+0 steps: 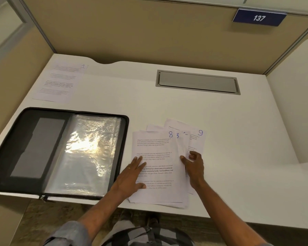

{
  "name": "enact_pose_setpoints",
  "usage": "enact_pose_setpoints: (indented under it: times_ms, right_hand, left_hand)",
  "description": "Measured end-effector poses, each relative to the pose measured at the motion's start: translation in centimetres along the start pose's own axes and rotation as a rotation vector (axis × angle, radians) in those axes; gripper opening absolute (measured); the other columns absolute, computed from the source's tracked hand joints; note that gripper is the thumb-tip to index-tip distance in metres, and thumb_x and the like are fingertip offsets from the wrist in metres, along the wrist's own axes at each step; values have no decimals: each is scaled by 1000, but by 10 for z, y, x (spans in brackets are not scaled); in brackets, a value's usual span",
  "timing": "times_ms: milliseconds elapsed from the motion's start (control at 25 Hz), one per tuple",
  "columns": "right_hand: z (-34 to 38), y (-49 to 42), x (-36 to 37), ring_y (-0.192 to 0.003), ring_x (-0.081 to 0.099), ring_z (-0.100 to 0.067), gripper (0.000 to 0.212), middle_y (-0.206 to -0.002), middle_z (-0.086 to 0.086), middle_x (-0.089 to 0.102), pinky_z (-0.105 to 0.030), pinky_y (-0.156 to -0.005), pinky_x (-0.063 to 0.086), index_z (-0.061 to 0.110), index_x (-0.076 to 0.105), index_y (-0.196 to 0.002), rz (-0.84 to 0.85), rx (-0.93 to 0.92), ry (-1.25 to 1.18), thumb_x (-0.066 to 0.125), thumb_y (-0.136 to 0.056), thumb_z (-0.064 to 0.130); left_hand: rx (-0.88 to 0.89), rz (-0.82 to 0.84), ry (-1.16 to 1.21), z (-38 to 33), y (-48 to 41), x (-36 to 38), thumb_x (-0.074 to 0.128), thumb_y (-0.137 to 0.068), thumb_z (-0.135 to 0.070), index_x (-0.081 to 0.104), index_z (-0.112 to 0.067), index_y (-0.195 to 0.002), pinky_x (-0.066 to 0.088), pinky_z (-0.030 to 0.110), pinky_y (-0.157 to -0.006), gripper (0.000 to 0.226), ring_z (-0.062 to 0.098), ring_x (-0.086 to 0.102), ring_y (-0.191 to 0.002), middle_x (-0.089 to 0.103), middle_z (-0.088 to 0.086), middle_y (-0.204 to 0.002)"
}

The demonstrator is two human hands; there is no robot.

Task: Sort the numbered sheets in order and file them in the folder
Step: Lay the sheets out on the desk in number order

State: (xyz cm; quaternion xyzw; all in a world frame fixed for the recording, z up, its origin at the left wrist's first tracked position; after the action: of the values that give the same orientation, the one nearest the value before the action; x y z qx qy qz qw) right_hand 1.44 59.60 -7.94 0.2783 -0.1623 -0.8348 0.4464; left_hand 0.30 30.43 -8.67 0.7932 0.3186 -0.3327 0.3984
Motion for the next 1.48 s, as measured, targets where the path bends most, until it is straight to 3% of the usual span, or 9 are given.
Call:
enact_pose_setpoints:
  times_ms: [160,280,440,640,840,1040,1200,1360,1480]
  right_hand:
    - [-16,-6,8,-100,72,-27,32,-108,-2,75,-51,-90,60,19,67,-114,117,72,-86,81,-86,25]
    - [-13,-1,14,-91,73,-25,15,-104,-5,77,-40,-80,61,14,73,-103,205,38,74,74,-92,24]
    - [-8,4,8,-76,68,-20,25,-96,-11,77,-30,-66,52,1,72,-92,183,5,126,81,-86,24]
    - [15,3,-15,-85,76,-18,41,-96,3,78,-38,-76,62,17,74,-105,106,-15,-39,90,-74,38]
    - [7,2,-7,-99,74,-23,26,-114,-4,76,-36,-77,61,15,69,-119,293,63,-91,71,-95,24]
    - [5,6,-24,-83,76,-18,23,-101,-5,79,-33,-71,60,9,75,-103,181,7,-50,83,-84,20]
    - [7,2,-39,-85,76,-20,34,-96,3,79,-39,-74,62,17,73,-104,88,-44,94,84,-82,40]
    - [-8,10,-38,-95,70,-20,35,-113,-1,71,-26,-66,53,15,64,-122,216,-15,212,76,-90,19]
    - [-13,9,-62,-95,72,-22,35,-113,-3,73,-28,-70,57,11,65,-123,144,-37,204,76,-91,19]
  left_hand:
    - [6,-9,5,-1,2,-2,69,-92,-47,5,-30,-163,2,28,-123,97,6,-16,-153,-17,-14,-165]
    - [10,11,-5,0,2,-1,68,-93,-47,2,-29,-162,0,27,-122,97,7,-17,-152,-20,-13,-165]
    - [14,58,-7,3,-1,-1,68,-95,-42,-1,-29,-162,2,29,-125,97,6,-20,-151,-22,-12,-164]
    - [-6,46,-43,17,-5,-15,68,-97,-32,0,-27,-162,-4,30,-125,94,9,-20,-151,-20,-8,-164]
    - [-8,-11,-16,18,-8,-33,59,-102,-20,10,-24,-162,11,40,-129,77,14,-9,-156,-10,-8,-165]
    - [60,-10,62,-41,-9,-21,48,-103,-52,13,-27,-163,2,42,-129,74,11,-9,-156,-4,-11,-167]
    - [34,119,-155,-54,-16,16,44,-98,-65,-8,-31,-162,-9,60,-123,89,19,-26,-153,-28,-4,-165]
    - [29,90,-250,-41,-16,20,36,-89,-80,-29,-37,-152,-16,67,-118,101,22,-35,-149,-38,-3,-161]
    - [38,70,-247,-25,-14,18,19,-78,-93,-45,-44,-141,-19,63,-118,102,16,-40,-146,-42,-5,-159]
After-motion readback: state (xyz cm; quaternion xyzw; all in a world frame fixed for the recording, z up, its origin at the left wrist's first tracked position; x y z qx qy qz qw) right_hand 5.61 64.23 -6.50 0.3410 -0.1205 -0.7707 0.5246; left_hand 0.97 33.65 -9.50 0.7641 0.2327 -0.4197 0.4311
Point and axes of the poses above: each hand's wrist, its own y-axis away from the middle knuckle, its own x-axis out of the palm, z = x × y, the point moved 10 cm from there along -y, towards the middle knuckle
